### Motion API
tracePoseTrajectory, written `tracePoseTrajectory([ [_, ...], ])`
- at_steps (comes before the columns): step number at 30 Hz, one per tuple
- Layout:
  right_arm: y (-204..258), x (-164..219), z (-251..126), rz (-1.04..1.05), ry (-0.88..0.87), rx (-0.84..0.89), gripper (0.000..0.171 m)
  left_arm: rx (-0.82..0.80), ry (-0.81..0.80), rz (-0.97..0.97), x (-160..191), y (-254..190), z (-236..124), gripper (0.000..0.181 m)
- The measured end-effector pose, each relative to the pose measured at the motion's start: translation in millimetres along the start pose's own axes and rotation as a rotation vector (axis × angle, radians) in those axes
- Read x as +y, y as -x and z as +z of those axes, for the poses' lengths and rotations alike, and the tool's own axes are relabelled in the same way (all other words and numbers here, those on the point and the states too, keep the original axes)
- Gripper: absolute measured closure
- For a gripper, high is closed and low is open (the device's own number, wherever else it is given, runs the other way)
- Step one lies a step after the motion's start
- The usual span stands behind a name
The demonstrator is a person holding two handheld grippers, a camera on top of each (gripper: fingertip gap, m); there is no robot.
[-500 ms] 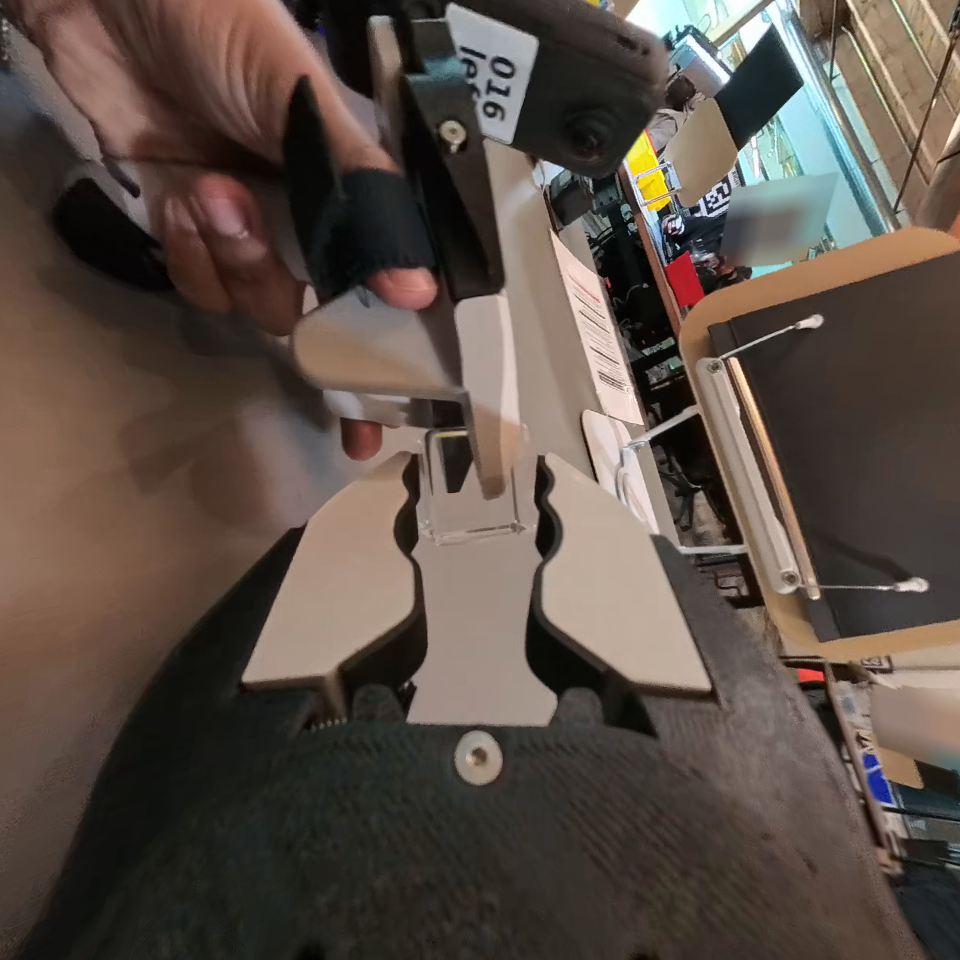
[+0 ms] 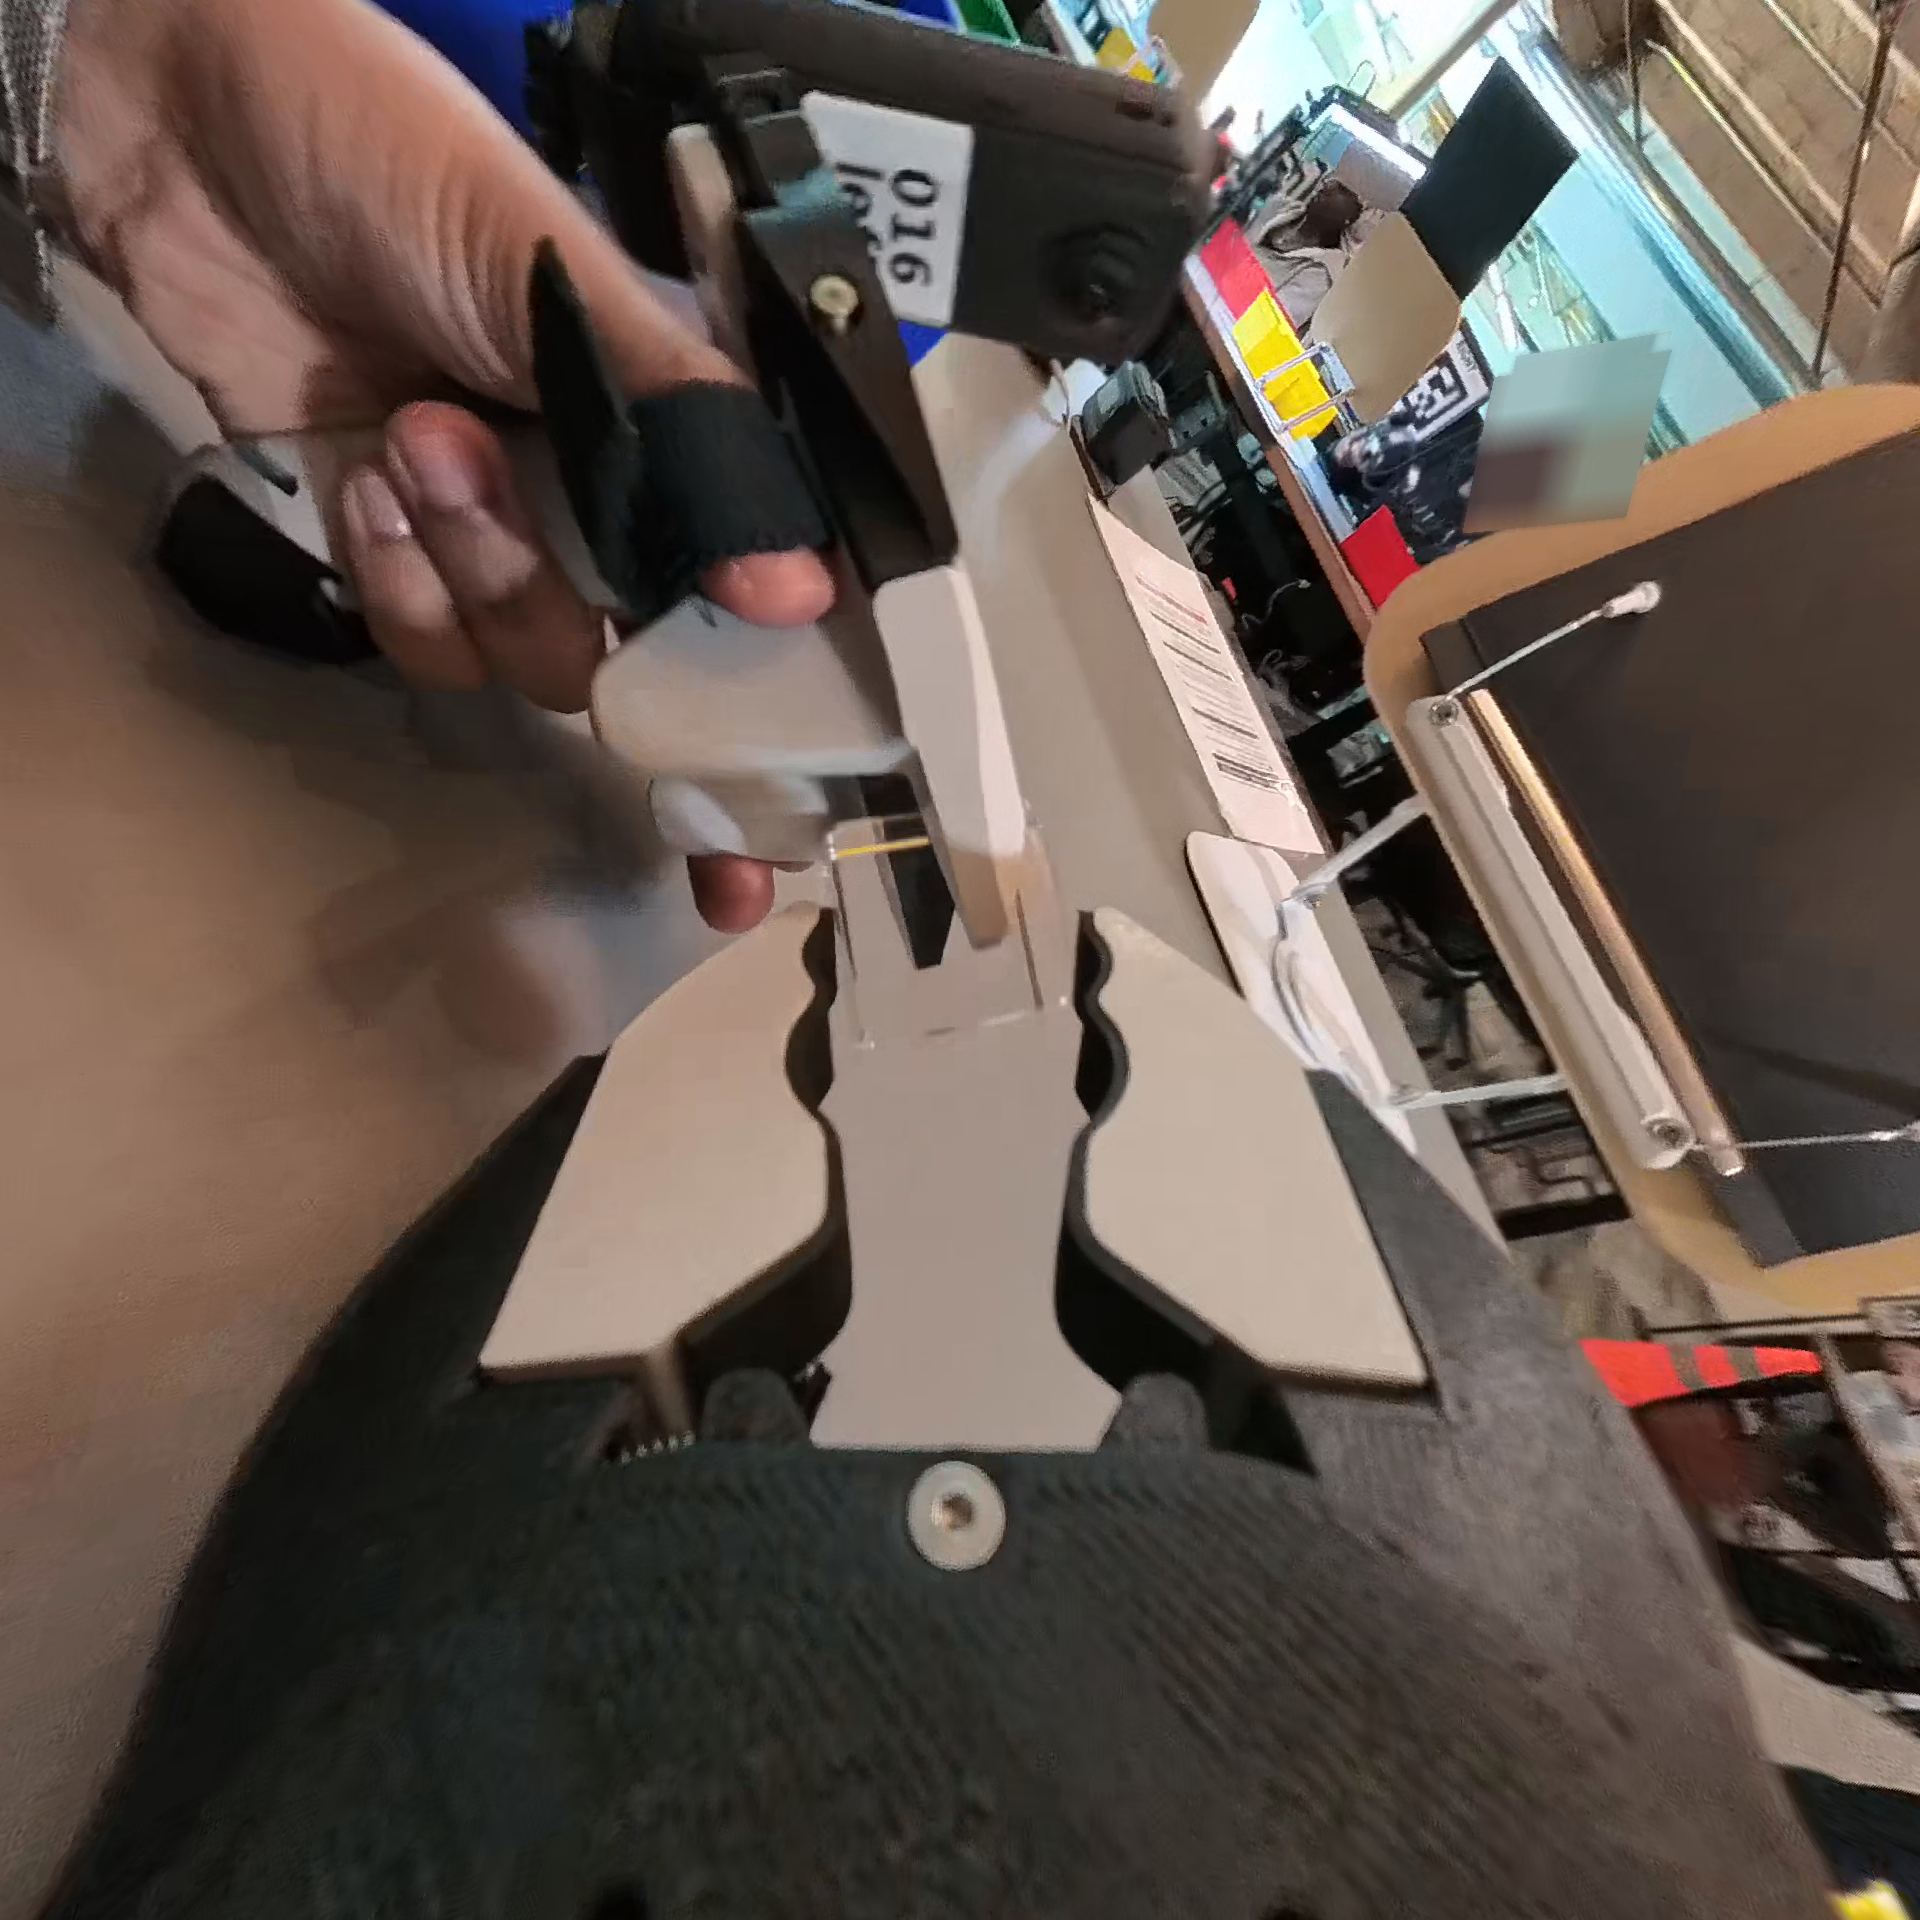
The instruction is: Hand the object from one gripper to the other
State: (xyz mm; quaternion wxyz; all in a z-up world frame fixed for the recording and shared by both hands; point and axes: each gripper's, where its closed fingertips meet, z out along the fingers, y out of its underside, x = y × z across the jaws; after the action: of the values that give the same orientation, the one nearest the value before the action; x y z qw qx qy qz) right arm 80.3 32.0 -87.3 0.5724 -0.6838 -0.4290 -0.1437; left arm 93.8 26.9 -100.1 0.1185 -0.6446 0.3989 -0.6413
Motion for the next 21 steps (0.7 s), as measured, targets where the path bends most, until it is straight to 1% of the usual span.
tracePoseTrajectory([
  [3,-10,3,-2,0.12,-0.031,0.004,0.123,0.046,-0.054,-0.072,-9,0,-5,0.133],
  [6,-19,6,-3,0.264,-0.062,-0.009,0.12,0.138,-0.132,-0.148,-22,-5,-13,0.133],
  [10,-27,12,-4,0.433,-0.094,-0.032,0.113,0.249,-0.21,-0.196,-35,-12,-21,0.133],
  [16,-32,14,-3,0.662,-0.147,-0.09,0.107,0.37,-0.284,-0.138,-47,-33,-32,0.133],
  [21,-28,9,-3,0.861,-0.187,-0.191,0.103,0.391,-0.313,-0.065,-49,-43,-35,0.133],
])
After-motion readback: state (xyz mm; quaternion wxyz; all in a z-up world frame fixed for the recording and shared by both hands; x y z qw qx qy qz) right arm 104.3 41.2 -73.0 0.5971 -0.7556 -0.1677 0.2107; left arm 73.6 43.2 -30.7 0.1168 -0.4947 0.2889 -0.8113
